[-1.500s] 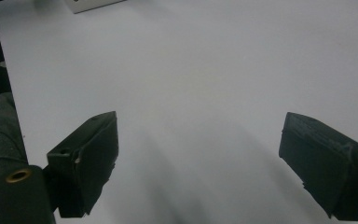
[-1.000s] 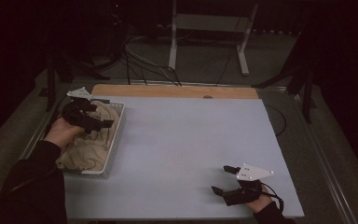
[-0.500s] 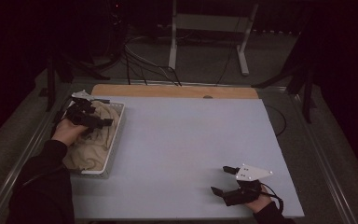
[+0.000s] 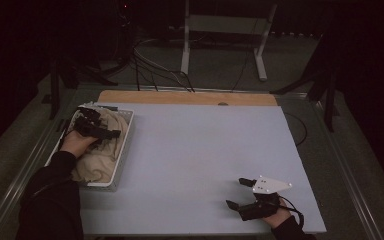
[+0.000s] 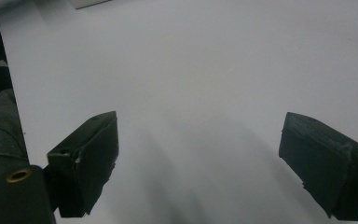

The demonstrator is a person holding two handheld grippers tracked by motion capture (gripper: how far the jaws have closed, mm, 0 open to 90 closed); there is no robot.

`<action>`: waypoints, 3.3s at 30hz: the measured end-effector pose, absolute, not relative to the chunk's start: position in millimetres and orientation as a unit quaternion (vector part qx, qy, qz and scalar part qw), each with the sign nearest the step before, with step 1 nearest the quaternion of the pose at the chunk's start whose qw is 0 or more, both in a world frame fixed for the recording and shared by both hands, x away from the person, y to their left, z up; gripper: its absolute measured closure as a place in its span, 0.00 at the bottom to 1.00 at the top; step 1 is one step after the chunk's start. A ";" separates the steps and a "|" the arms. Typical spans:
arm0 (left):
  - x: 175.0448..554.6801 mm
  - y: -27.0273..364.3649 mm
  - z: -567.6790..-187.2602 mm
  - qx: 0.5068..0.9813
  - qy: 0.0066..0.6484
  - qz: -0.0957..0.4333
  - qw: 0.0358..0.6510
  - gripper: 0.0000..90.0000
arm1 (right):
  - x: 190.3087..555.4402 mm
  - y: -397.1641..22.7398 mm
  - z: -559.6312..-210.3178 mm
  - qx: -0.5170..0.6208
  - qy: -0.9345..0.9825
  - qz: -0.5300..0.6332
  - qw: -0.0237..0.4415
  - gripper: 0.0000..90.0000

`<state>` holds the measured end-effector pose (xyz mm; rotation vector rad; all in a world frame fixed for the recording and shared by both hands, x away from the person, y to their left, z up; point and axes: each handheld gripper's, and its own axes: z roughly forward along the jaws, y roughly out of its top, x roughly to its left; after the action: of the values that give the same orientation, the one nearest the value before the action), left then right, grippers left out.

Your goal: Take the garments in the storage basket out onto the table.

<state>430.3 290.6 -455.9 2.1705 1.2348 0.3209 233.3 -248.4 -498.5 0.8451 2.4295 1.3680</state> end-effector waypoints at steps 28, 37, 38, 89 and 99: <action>439.9 285.1 -485.5 0.841 0.462 0.117 0.257 0.09 | 234.0 -246.9 -500.5 0.289 0.832 0.459 0.114 0.13; 433.6 290.4 -480.5 0.848 0.438 0.101 0.282 0.78 | 234.1 -247.1 -500.2 0.291 0.832 0.459 0.114 0.13; 433.1 290.7 -479.9 0.848 0.436 0.104 0.283 0.82 | 234.1 -247.0 -500.3 0.291 0.832 0.458 0.115 0.13; 354.2 331.1 -362.2 0.778 0.401 0.221 0.431 0.92 | 233.3 -250.4 -495.8 0.297 0.821 0.472 0.123 0.14; 344.9 339.3 -330.3 0.759 0.388 0.242 0.463 0.92 | 233.5 -250.1 -495.5 0.298 0.819 0.474 0.122 0.14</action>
<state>344.9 339.3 -330.3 1.8648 0.9545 0.5956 233.5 -250.1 -495.5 0.8694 2.3908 1.3842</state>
